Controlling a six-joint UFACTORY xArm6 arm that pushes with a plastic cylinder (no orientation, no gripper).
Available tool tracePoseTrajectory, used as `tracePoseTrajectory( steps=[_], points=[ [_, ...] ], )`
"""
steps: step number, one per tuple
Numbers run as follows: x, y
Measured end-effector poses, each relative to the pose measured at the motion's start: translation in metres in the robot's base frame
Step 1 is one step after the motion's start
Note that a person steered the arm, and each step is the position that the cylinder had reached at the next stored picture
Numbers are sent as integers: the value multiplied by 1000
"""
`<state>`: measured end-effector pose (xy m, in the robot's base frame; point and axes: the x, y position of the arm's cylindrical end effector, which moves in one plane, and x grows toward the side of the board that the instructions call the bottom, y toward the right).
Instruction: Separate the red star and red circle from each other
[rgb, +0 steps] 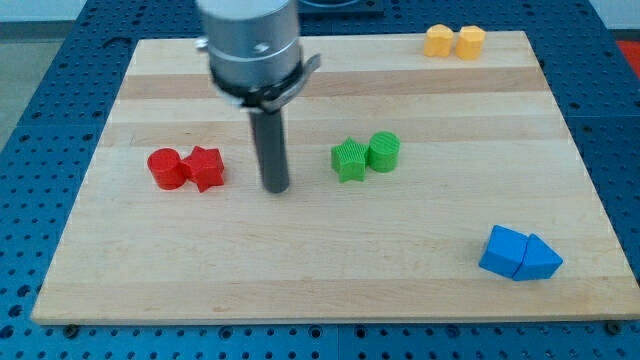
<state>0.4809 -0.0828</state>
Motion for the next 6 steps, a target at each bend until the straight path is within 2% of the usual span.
tracePoseTrajectory(
  steps=[1, 3, 5, 6],
  points=[
    [17, -61],
    [-16, -114],
    [-7, -186],
    [-40, -156]
  ],
)
